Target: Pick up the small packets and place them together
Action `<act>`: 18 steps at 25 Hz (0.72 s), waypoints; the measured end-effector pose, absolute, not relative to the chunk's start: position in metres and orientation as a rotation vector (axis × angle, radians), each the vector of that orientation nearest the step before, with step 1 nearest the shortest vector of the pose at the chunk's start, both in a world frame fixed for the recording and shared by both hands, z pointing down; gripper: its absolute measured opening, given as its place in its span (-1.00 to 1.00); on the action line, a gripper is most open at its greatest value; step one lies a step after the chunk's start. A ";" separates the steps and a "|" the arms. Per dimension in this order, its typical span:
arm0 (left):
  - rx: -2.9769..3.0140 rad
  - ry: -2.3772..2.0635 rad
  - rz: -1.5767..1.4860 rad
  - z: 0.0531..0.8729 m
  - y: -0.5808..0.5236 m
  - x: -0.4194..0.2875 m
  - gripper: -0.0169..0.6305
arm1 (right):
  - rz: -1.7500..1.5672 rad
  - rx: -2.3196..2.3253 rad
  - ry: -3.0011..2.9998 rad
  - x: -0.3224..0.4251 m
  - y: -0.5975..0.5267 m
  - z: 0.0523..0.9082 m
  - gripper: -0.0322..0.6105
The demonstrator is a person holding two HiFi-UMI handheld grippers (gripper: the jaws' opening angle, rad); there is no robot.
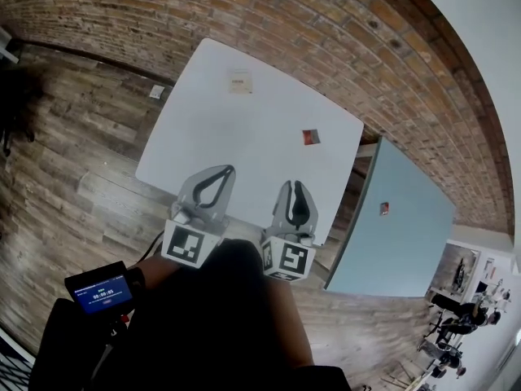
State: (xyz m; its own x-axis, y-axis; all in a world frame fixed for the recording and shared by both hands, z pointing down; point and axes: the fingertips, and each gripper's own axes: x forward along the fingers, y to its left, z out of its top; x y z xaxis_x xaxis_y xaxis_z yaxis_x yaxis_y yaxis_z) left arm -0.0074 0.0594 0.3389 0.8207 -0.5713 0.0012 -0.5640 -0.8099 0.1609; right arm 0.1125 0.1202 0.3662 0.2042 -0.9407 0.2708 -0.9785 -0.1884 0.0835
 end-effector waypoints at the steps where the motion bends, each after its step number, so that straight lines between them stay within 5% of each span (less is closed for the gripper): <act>1: 2.840 -0.895 -0.071 0.340 0.057 -0.004 -0.95 | 0.238 2.237 -1.831 0.115 0.117 0.368 -0.75; 18: 2.852 -0.884 -0.058 0.341 0.053 0.000 -0.95 | 0.259 2.240 -1.815 0.127 0.119 0.373 -0.74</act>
State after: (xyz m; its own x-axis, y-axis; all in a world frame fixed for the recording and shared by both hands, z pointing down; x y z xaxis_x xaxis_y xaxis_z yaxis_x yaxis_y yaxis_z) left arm 0.0000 0.0529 0.3406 0.8252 -0.5647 0.0087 -0.5587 -0.8140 0.1587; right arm 0.1269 0.1192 0.3729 0.2102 -0.9338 0.2895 -0.9775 -0.1956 0.0787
